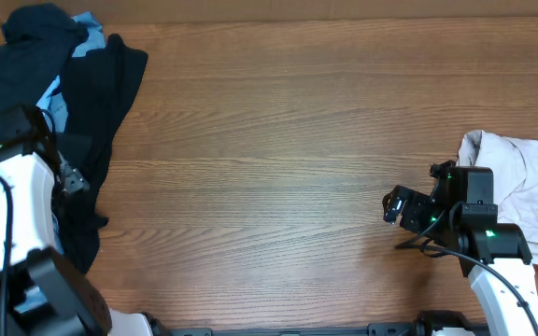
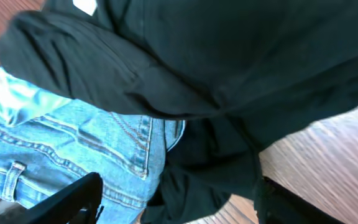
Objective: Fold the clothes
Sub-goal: 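Grasp the black t-shirt from the pile with the left gripper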
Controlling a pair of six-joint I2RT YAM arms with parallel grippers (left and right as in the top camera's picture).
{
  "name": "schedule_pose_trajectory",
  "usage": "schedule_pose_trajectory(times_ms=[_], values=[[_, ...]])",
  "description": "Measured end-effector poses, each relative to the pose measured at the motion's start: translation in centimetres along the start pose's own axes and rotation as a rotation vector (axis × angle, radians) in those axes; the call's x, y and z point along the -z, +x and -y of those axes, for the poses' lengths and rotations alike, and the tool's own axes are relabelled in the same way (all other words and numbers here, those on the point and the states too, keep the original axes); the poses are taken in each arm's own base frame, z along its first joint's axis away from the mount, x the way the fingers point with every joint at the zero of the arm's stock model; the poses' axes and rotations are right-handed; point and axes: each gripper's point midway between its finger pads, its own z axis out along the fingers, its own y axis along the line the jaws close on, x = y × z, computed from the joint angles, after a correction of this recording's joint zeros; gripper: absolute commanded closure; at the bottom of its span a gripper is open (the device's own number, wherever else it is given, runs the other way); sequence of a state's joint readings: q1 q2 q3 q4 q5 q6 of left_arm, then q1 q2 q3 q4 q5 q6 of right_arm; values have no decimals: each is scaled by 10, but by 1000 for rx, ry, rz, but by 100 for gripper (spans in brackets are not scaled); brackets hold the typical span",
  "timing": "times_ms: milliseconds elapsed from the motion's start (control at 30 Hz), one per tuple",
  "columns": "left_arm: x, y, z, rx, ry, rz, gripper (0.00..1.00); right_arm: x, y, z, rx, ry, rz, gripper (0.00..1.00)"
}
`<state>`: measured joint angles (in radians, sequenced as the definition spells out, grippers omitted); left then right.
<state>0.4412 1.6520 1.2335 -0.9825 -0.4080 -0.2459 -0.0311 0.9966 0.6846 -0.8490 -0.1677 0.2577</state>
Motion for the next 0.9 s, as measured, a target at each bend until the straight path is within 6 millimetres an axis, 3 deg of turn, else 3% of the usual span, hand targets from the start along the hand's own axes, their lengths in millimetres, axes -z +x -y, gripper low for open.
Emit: schedule_pose_trajectory(times_ms=[133, 400, 600, 833, 900], values=[[-20, 2, 4, -22, -36, -42, 18, 0, 0, 0, -1, 0, 0, 0], [-25, -20, 5, 4, -56, 42, 22, 0, -3, -1, 1, -4, 12, 0], [-52, -12, 17, -62, -57, -26, 22, 0, -6, -2, 4, -9, 25, 0], [-61, -11, 21, -83, -59, -39, 51, 0, -6, -2, 5, -8, 26, 0], [-61, -11, 21, -89, -59, -39, 53, 0, -7, -2, 5, -9, 26, 0]])
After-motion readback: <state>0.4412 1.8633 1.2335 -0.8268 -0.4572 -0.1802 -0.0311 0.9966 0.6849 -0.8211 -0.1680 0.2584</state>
